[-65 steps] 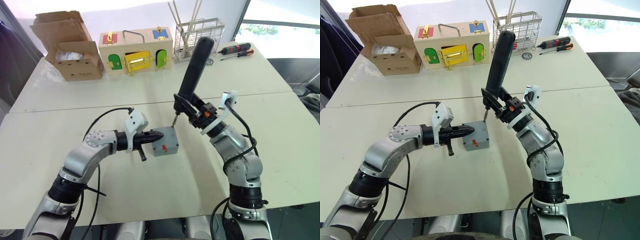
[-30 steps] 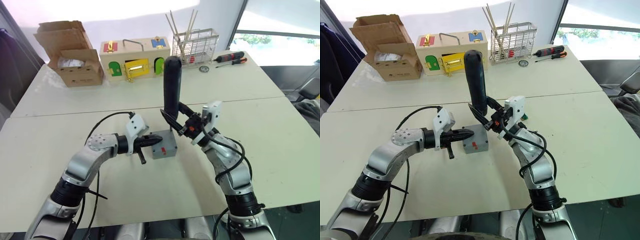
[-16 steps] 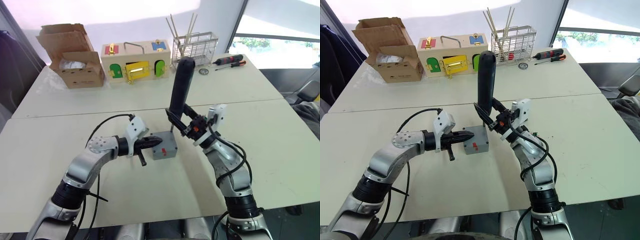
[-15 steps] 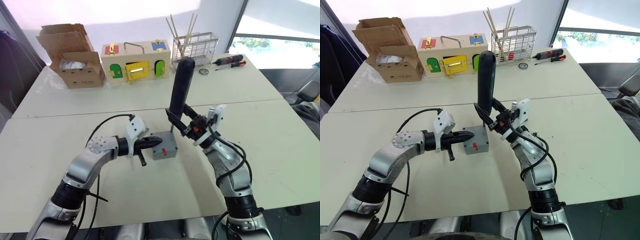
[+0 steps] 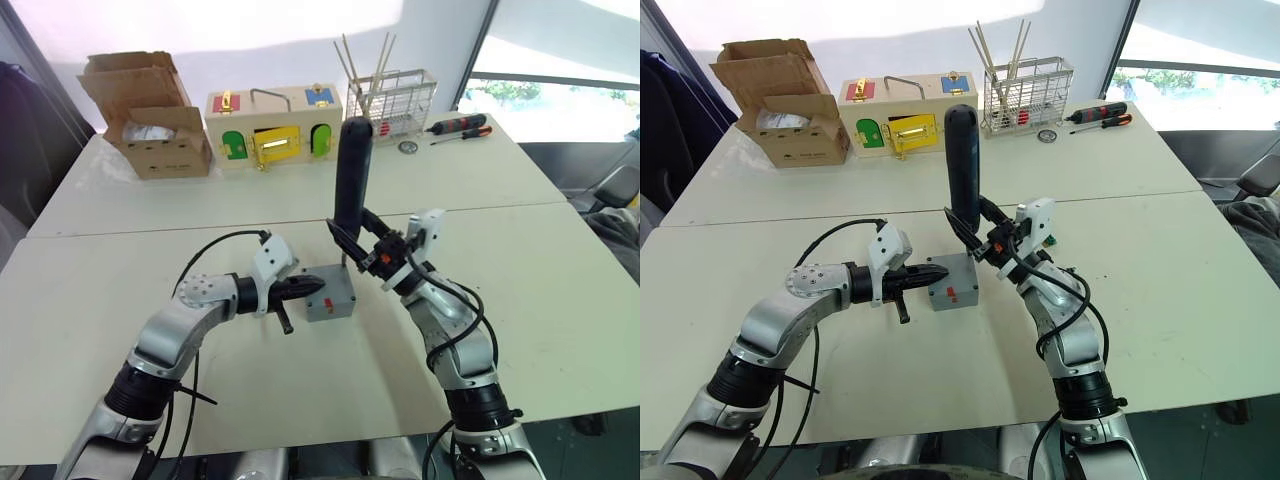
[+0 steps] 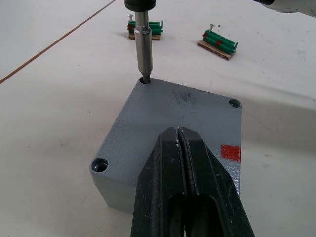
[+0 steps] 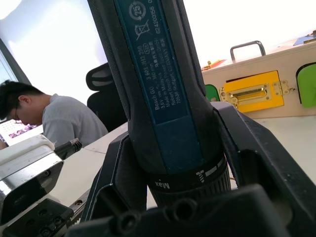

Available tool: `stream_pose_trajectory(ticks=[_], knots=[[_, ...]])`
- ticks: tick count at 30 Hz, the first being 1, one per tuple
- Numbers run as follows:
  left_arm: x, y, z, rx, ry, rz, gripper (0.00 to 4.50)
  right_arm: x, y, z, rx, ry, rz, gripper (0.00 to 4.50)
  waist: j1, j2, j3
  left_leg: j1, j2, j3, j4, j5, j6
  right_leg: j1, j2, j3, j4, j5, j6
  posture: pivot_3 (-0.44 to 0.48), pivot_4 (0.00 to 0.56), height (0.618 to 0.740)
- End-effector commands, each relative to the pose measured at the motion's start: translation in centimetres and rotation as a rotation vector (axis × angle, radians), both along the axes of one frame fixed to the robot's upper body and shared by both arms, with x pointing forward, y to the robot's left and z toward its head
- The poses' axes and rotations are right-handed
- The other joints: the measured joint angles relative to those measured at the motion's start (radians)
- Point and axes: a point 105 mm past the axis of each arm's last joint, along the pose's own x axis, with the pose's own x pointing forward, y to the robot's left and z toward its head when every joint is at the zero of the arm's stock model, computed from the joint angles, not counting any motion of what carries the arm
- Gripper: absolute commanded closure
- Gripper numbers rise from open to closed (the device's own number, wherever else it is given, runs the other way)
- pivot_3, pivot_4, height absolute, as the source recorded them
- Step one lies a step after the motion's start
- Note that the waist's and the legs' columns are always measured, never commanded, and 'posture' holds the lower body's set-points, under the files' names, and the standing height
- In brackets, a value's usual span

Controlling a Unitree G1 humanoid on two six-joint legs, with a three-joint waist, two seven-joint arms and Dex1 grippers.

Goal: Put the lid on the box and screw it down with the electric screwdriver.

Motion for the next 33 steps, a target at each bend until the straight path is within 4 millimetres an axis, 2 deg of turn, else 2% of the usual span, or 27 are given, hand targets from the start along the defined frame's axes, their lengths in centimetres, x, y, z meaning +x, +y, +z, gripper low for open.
stream_pose_trajectory(ticks=[1, 16, 21, 23, 29, 33], knots=[[-0.2, -0.1, -0.9, 0.019, 0.027, -0.003, 4.50, 0.0, 0.0, -6.0, -0.069, 0.223, -0.008, 2.66, 0.000, 0.000, 0.000, 0.000, 0.000, 0.000, 0.000, 0.000, 0.000, 0.000, 0.000, 0.000, 0.000, 0.000, 0.000, 0.000, 0.150, 0.739], [-0.2, -0.4, -1.0, 0.008, 0.030, -0.005, 4.50, 0.0, -0.5, -5.2, -0.055, 0.199, -0.017, 2.66, 0.001, 0.000, 0.000, 0.000, 0.000, -0.001, 0.000, 0.000, 0.000, 0.001, 0.000, -0.001, -0.001, 0.000, 0.000, 0.000, 0.150, 0.739], [-0.2, -0.5, -1.2, 0.009, 0.030, -0.003, 4.50, 0.2, -1.0, -3.8, -0.041, 0.157, -0.034, 2.66, 0.002, 0.000, 0.000, 0.000, 0.000, -0.001, 0.000, 0.000, 0.000, 0.001, 0.000, -0.001, -0.001, 0.000, 0.000, 0.000, 0.150, 0.739], [-0.3, -0.5, -1.2, 0.007, 0.033, -0.004, 4.50, 0.4, -1.3, -2.0, -0.007, 0.120, -0.046, 2.66, 0.003, 0.001, 0.000, -0.001, 0.000, -0.001, 0.000, 0.000, 0.000, 0.001, 0.000, -0.001, -0.001, 0.000, 0.000, 0.000, 0.150, 0.739], [-0.4, -0.1, -1.5, 0.010, 0.035, 0.003, 4.50, -0.6, -3.2, 6.6, 0.027, -0.057, -0.036, 2.66, 0.007, 0.005, 0.008, -0.007, -0.001, -0.001, 0.000, 0.000, 0.000, -0.005, -0.002, -0.001, -0.001, 0.000, 0.000, 0.000, 0.150, 0.739], [-0.6, -0.1, -1.5, 0.002, 0.035, 0.007, 4.50, -1.7, -4.2, 10.7, 0.073, -0.124, -0.027, 2.66, 0.007, 0.007, 0.015, -0.013, -0.001, -0.002, 0.000, 0.000, 0.000, -0.010, -0.002, -0.001, -0.001, 0.000, 0.000, 0.000, 0.150, 0.739]])
